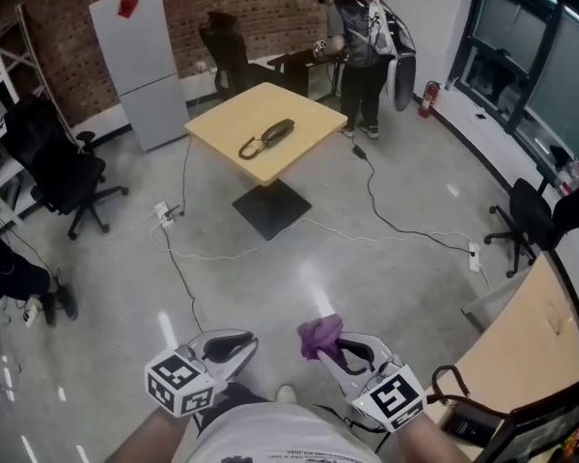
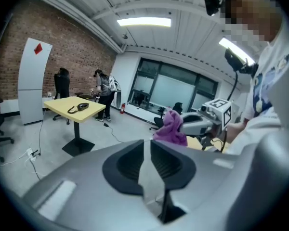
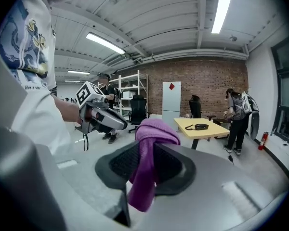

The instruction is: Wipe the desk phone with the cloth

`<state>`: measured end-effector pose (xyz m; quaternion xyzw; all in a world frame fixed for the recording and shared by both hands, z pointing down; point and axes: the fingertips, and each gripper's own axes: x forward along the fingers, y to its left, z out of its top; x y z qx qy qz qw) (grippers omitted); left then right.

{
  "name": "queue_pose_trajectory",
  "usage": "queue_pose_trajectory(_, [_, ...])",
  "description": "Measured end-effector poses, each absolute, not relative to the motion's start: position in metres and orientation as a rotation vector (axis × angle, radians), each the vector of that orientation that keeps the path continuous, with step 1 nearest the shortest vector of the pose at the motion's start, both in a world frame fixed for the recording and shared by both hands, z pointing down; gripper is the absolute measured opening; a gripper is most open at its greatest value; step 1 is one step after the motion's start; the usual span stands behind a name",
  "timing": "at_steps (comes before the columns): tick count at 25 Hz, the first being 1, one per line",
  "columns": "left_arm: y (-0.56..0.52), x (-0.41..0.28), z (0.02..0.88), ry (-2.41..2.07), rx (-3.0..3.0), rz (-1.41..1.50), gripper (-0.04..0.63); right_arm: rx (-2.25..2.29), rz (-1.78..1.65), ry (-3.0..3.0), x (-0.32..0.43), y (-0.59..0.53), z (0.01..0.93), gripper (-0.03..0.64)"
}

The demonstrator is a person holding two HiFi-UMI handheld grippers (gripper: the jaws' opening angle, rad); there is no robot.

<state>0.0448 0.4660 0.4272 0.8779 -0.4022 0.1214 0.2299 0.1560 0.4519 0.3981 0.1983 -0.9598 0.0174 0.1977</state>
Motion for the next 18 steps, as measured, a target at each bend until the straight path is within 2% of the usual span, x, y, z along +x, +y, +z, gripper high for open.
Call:
queue_pose_trajectory(10, [0.435,0.027,0.437,-1.106,2.376,0.331,0.054,0.550,0.093,-2.675,0.143,0.420,0.411,0.092])
queue_pose_trajectory(18, [0.354,-0.005,0.442,-1.031,2.402,0.296,0.054,0.622,0.126,-2.613,0.112,0.351,0.414,0.092])
